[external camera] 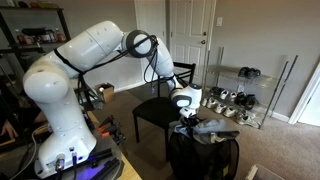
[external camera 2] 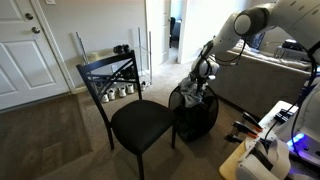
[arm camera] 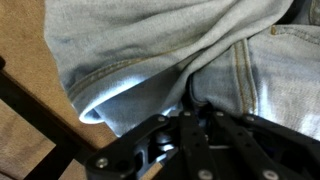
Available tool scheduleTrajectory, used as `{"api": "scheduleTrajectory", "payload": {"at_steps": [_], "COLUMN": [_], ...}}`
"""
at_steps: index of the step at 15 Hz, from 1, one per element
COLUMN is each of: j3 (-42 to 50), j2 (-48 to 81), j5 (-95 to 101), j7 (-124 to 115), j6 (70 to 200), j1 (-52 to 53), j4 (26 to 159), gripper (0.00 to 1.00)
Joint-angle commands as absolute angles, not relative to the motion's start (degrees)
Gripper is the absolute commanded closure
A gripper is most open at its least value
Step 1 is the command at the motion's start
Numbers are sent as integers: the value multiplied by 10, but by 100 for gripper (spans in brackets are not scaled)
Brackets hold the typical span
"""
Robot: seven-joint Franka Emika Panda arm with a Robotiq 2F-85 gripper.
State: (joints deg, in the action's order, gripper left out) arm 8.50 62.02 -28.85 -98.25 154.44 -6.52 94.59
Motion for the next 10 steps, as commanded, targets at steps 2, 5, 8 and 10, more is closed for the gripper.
{"api": "scheduleTrajectory", "payload": {"at_steps": [2,5,8,10], "j3": [80,80,80,75], "j2": [621,621,621,618], "j5": [-278,-278,-278,-280], "j7": [-989,-989,-989,-982], "j6": [1545,1545,1545,1544], "j1": [-71,-71,-71,-78], "j4": [943,943,943,945], "gripper": [88,88,88,61]}}
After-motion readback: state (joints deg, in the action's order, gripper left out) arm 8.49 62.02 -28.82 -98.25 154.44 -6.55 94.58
